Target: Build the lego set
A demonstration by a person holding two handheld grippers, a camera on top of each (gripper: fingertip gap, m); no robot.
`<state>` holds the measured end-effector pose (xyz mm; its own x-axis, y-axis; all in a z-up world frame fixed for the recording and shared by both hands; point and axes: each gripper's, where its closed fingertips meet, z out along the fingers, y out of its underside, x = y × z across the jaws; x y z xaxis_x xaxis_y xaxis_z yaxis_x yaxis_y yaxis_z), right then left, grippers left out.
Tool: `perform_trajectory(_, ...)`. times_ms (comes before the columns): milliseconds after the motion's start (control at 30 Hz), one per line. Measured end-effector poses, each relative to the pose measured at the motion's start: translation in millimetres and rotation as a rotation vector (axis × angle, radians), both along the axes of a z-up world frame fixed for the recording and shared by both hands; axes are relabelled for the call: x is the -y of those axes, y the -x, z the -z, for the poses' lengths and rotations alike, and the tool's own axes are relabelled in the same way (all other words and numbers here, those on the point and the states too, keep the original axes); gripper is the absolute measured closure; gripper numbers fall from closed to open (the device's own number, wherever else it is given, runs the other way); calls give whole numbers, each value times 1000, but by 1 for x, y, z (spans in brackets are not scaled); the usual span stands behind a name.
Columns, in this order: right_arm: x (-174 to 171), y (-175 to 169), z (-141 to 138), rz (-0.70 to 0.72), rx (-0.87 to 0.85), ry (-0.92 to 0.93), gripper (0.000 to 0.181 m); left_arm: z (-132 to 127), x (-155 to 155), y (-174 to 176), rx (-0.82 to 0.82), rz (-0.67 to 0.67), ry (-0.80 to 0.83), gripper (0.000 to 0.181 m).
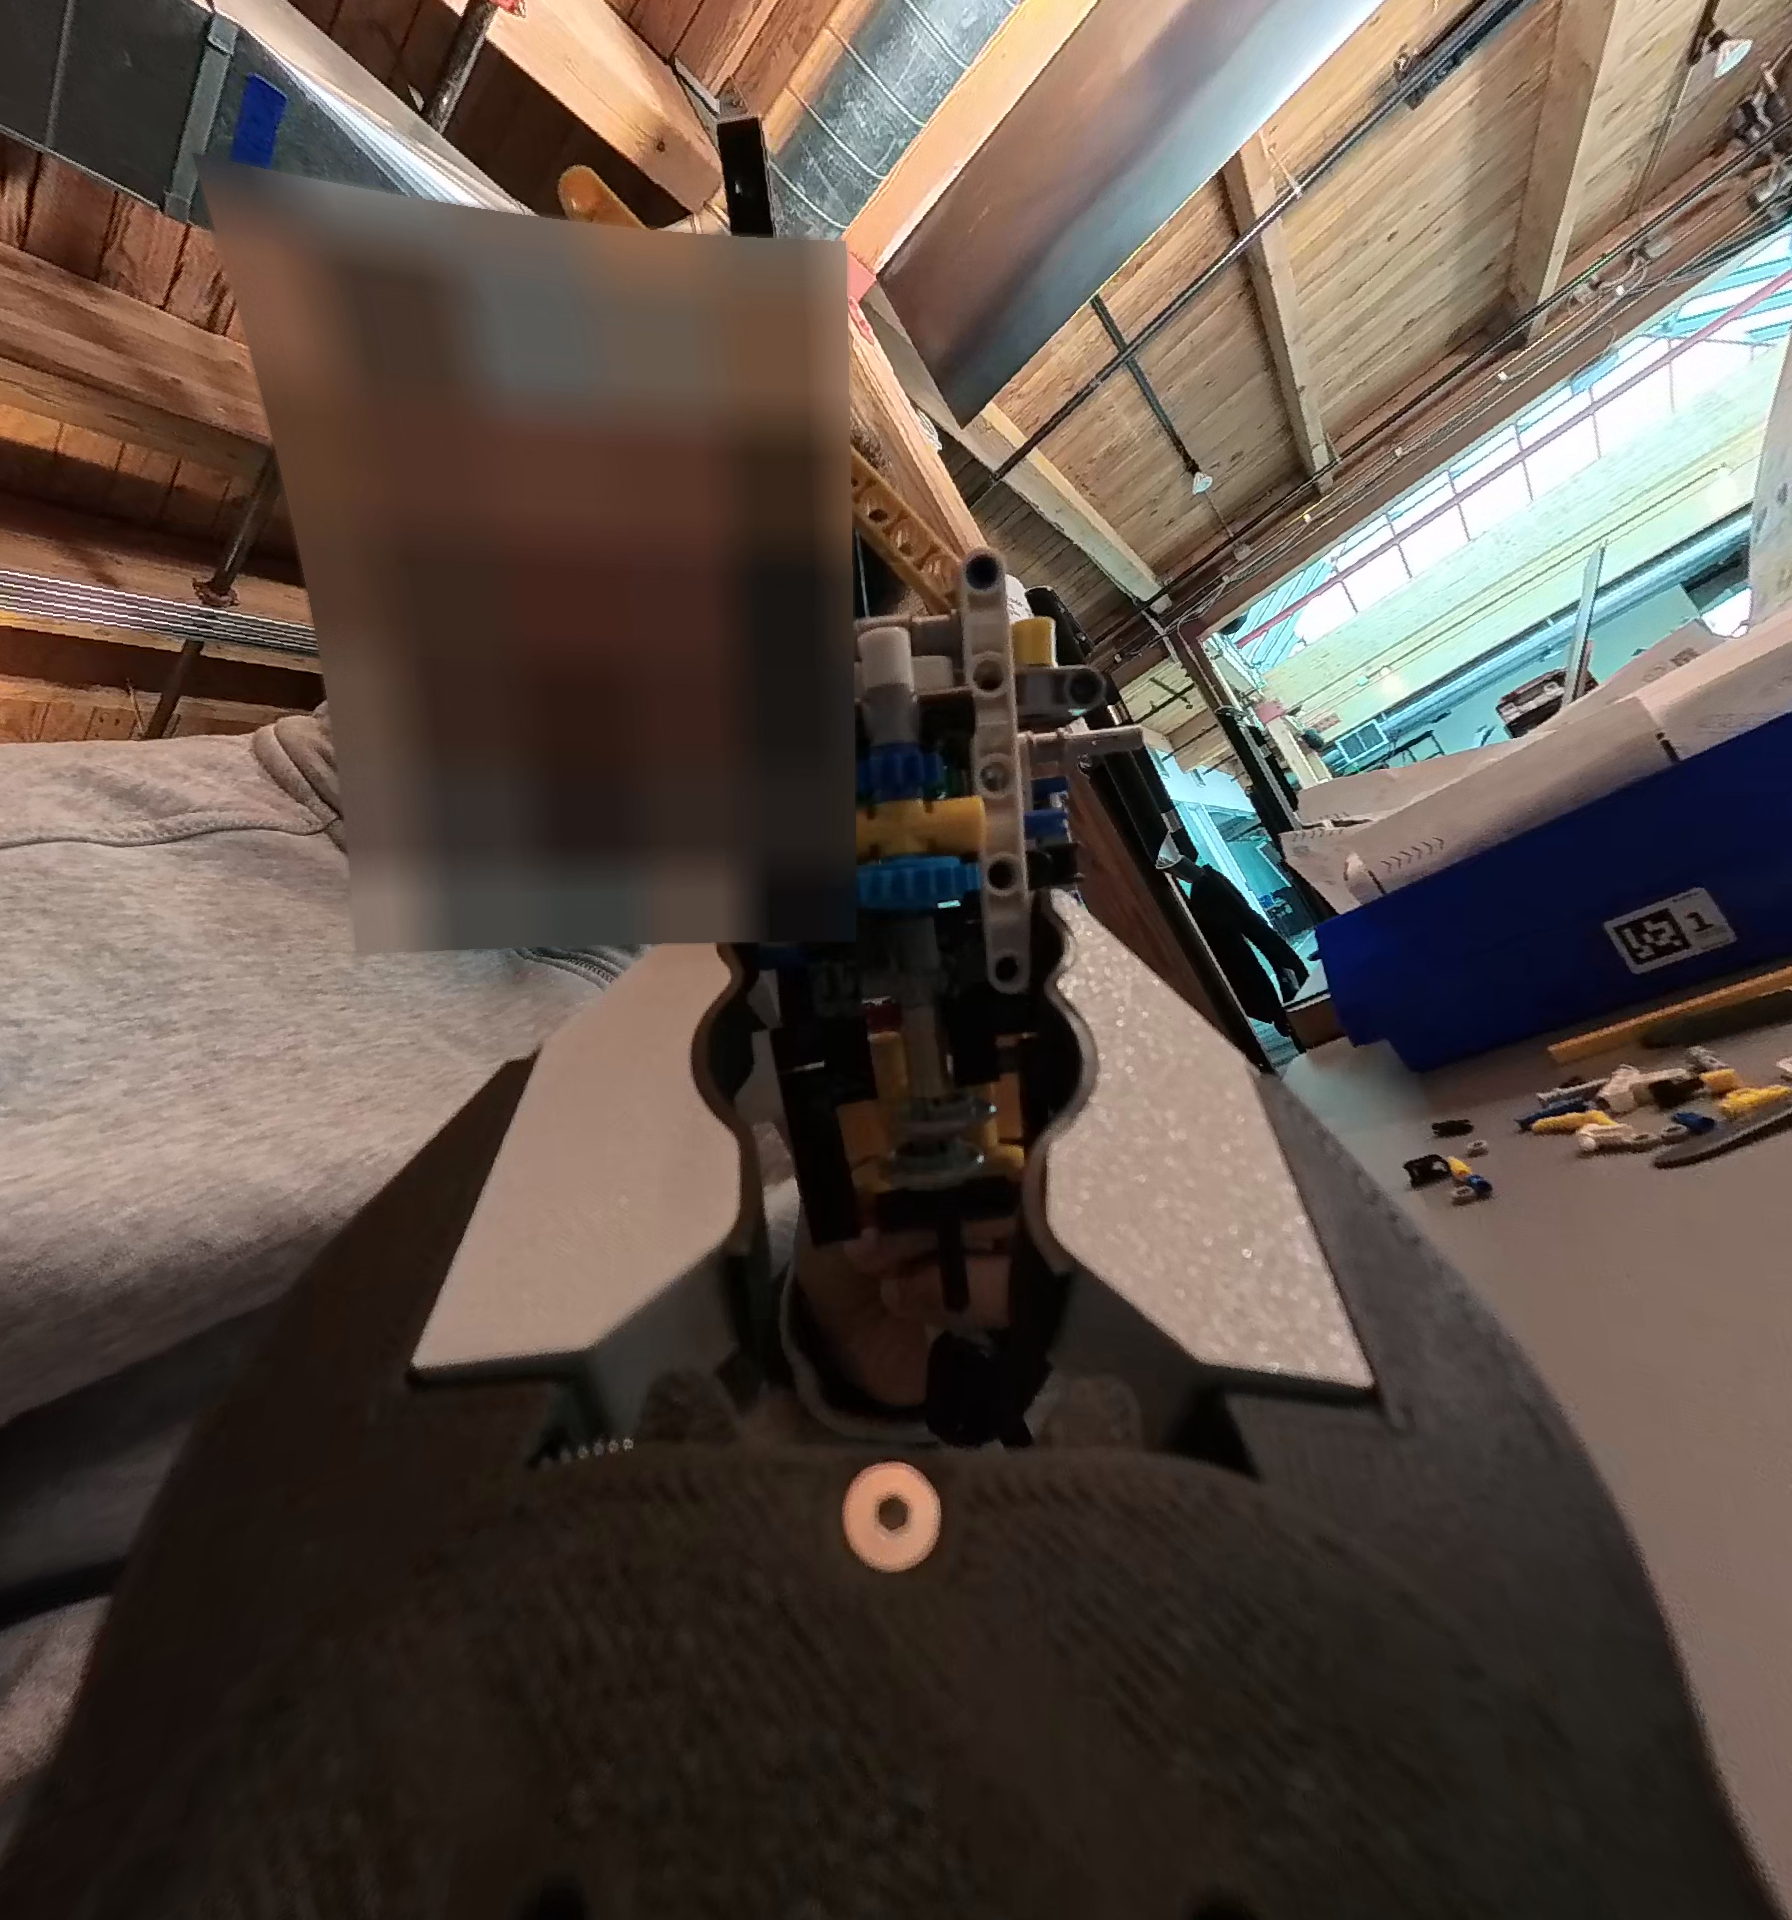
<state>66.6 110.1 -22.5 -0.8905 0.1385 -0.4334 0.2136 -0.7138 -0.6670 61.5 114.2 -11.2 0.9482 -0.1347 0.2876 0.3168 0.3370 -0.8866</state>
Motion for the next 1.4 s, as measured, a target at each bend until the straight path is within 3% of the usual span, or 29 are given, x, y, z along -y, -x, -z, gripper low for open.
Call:
perform_trajectory(1167, -4, 3, 2, -4, 11, 24, 131, 1, -2, 0, -10, 3, -15, 112)
perform_trajectory(1400, -10, 3, 0, 9, 10, 50, 130, -8, 4, -4, -99, -49, -66, 110)
